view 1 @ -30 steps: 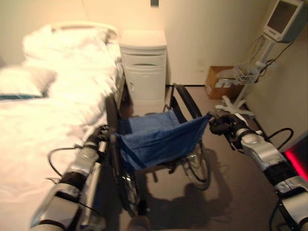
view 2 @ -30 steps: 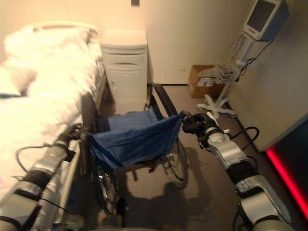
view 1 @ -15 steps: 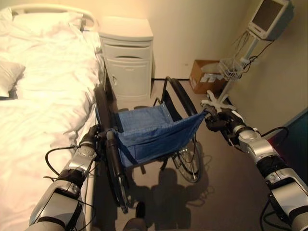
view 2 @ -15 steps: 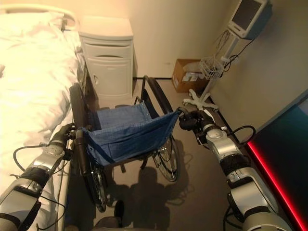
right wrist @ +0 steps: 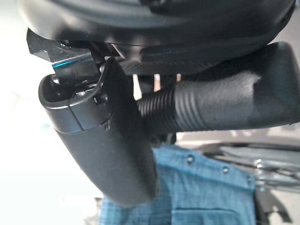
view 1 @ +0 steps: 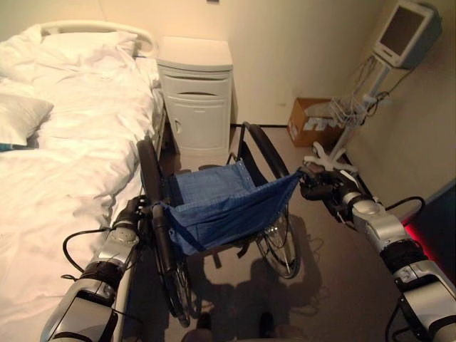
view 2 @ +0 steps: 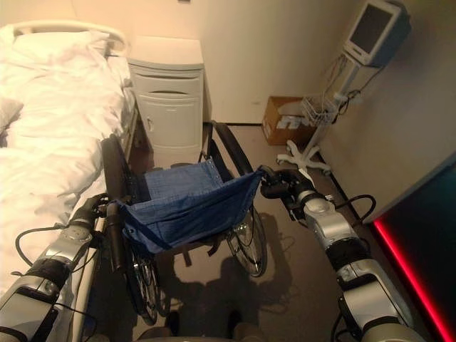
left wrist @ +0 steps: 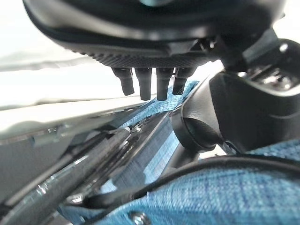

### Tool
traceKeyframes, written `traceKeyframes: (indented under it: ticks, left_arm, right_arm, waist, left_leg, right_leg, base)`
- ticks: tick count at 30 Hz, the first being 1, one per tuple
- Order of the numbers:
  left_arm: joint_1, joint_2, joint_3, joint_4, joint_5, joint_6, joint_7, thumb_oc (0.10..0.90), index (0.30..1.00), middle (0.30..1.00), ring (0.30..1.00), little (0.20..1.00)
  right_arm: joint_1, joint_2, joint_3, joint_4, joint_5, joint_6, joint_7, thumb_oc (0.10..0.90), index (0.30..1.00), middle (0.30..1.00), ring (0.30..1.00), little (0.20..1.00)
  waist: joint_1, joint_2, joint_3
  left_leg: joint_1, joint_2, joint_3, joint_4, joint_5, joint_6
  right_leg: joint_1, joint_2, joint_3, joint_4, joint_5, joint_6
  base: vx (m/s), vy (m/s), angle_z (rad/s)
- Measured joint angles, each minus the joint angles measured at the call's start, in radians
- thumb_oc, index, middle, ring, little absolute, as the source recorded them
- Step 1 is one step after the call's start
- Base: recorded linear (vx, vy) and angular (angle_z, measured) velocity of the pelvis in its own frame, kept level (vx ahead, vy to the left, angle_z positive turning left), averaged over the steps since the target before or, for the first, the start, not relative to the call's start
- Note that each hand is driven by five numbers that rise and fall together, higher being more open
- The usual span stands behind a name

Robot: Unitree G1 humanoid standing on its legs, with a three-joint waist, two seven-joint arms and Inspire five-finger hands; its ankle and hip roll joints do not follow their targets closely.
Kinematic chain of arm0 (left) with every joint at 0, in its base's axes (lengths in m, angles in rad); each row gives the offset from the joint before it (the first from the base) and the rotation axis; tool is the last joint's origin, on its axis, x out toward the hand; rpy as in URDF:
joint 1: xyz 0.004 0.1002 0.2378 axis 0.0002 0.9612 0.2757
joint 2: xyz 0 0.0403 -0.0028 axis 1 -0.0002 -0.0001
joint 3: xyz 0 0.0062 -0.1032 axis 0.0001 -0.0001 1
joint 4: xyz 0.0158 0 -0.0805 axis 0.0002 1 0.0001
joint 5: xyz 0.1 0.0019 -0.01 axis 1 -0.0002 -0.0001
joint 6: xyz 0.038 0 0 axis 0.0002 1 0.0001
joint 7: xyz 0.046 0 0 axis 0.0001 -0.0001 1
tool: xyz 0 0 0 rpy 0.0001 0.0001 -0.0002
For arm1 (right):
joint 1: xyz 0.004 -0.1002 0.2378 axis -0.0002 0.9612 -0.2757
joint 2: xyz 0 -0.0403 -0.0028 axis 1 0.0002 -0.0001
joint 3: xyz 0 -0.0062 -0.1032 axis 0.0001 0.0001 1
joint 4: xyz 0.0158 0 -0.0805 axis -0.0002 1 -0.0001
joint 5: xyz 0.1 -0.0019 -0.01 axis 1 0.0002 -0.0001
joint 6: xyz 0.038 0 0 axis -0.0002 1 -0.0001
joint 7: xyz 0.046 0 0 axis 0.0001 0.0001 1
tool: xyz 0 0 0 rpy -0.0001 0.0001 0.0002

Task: Push the wheelchair next to the bed

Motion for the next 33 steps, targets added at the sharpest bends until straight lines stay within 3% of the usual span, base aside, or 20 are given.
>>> traceKeyframes:
  ticks: [5, 13, 23, 29, 33]
  left_arm:
    - [0.048, 0.006, 0.036, -0.049, -0.007, 0.006, 0.000, 0.800, 0.900, 0.900, 0.900, 0.900]
    - [0.178, 0.014, 0.105, -0.176, -0.136, 0.007, -0.014, 0.800, 0.900, 0.900, 0.900, 0.900]
    - [0.214, 0.016, 0.162, -0.281, -0.352, 0.039, -0.108, 0.800, 0.900, 0.900, 0.900, 0.900]
    - [0.273, 0.020, 0.234, -0.348, -0.506, 0.044, -0.160, 0.800, 0.900, 0.900, 0.900, 0.900]
    - [0.283, 0.021, 0.288, -0.378, -0.640, 0.043, -0.198, 0.800, 0.900, 0.900, 0.900, 0.900]
  right_arm:
    - [0.042, -0.032, -0.020, -0.065, 0.037, 0.021, 0.024, 0.800, 0.900, 0.900, 0.900, 0.900]
    - [0.110, -0.061, -0.055, -0.176, 0.042, 0.063, 0.050, 0.800, 0.900, 0.900, 0.900, 0.900]
    - [0.111, -0.141, -0.062, -0.203, 0.122, 0.116, 0.088, 0.800, 0.900, 0.900, 0.900, 0.900]
    - [0.126, -0.197, -0.098, -0.208, 0.266, 0.120, 0.113, 0.800, 0.900, 0.900, 0.900, 0.900]
    - [0.200, -0.218, -0.188, -0.254, 0.325, 0.118, 0.114, 0.800, 0.900, 0.900, 0.900, 0.900]
  waist:
    - [0.003, 0.002, -0.004]
    - [-0.006, 0.000, -0.014]
    - [0.008, 0.007, -0.009]
    - [0.014, 0.025, 0.012]
    - [0.031, 0.020, 0.033]
  left_leg:
    - [0.057, 0.000, 0.000, -0.100, 0.026, -0.006]
    - [0.096, 0.002, -0.008, -0.136, 0.051, -0.011]
    - [0.093, 0.000, -0.018, -0.137, 0.048, -0.015]
    - [0.087, 0.001, -0.020, -0.137, 0.047, -0.016]
    - [0.082, 0.001, -0.021, -0.137, 0.048, -0.015]
  right_leg:
    - [0.028, 0.004, -0.001, -0.045, 0.048, -0.009]
    - [0.077, 0.014, -0.002, -0.101, 0.104, -0.023]
    - [0.080, 0.013, -0.011, -0.101, 0.101, -0.020]
    - [0.077, 0.013, -0.015, -0.101, 0.099, -0.020]
    - [0.072, 0.013, -0.028, -0.101, 0.098, -0.019]
  base:
    - [0.04, -0.010, 0.03]
    - [0.02, 0.002, 0.02]
    - [0.01, 0.004, 0.03]
    - [0.00, 0.003, 0.01]
    - [-0.01, 0.000, 0.08]
